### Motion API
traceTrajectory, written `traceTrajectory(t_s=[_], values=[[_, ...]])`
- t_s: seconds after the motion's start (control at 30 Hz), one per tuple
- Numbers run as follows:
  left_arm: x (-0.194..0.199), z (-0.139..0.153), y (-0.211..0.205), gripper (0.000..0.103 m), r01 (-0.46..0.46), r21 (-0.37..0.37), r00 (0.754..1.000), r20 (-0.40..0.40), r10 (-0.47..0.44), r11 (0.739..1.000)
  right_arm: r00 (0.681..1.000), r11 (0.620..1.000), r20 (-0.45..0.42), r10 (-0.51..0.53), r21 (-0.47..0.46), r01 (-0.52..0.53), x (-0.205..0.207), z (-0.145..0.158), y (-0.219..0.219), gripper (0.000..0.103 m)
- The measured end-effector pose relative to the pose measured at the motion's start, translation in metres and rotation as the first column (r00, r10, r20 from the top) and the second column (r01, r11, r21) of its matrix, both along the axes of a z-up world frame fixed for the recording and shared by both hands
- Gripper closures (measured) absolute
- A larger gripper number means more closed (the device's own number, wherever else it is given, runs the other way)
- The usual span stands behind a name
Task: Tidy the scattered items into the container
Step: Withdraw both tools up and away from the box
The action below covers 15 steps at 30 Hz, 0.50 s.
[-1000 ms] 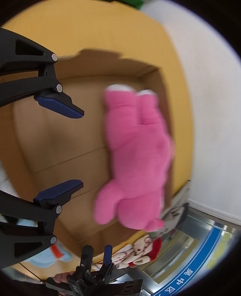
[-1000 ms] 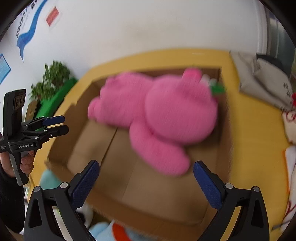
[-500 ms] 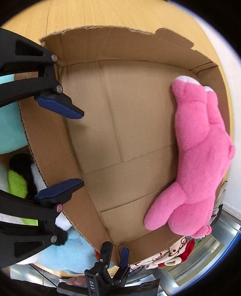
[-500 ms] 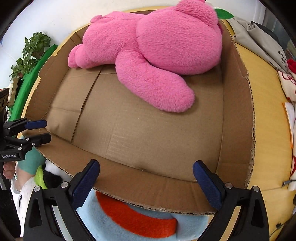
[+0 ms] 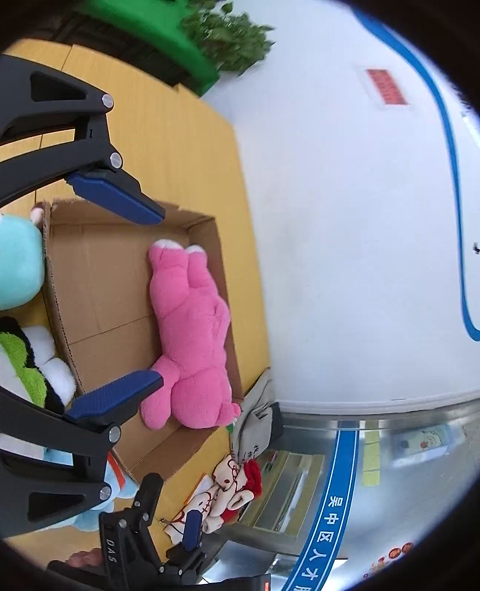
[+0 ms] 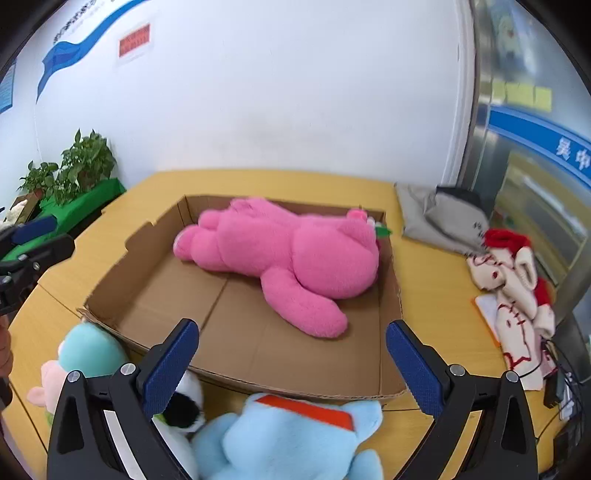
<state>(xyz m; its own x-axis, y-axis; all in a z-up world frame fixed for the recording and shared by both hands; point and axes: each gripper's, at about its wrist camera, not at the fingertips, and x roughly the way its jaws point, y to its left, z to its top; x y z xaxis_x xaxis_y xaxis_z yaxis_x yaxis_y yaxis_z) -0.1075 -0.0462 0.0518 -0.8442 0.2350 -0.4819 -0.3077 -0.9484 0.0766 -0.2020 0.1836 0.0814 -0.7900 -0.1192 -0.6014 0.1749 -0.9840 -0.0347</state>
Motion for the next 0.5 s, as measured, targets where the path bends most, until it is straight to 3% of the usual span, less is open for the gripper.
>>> traceTrajectory(t_s=[0.17,0.33,0.5], values=[[0.026,-0.001,0.001,0.022,-0.009,0.04,1.0,-0.016,0.01,0.999,0.998,1.0,-0.058,-0.009,0.004,0.01,0.034,0.006,-0.017,0.0],[0.039,-0.011,-0.007,0.022,-0.039,0.104,0.998,0.045,0.035,0.994,0.996,0.999,-0.075,-0.046,0.01,0.047,0.05,0.005,-0.019,0.0],[0.046,-0.02,-0.014,0.022,-0.088,0.099,0.995,0.059,0.083,0.991,0.996,0.997,-0.061,-0.07,0.019,0.071,0.056,-0.002,-0.02,0.0]])
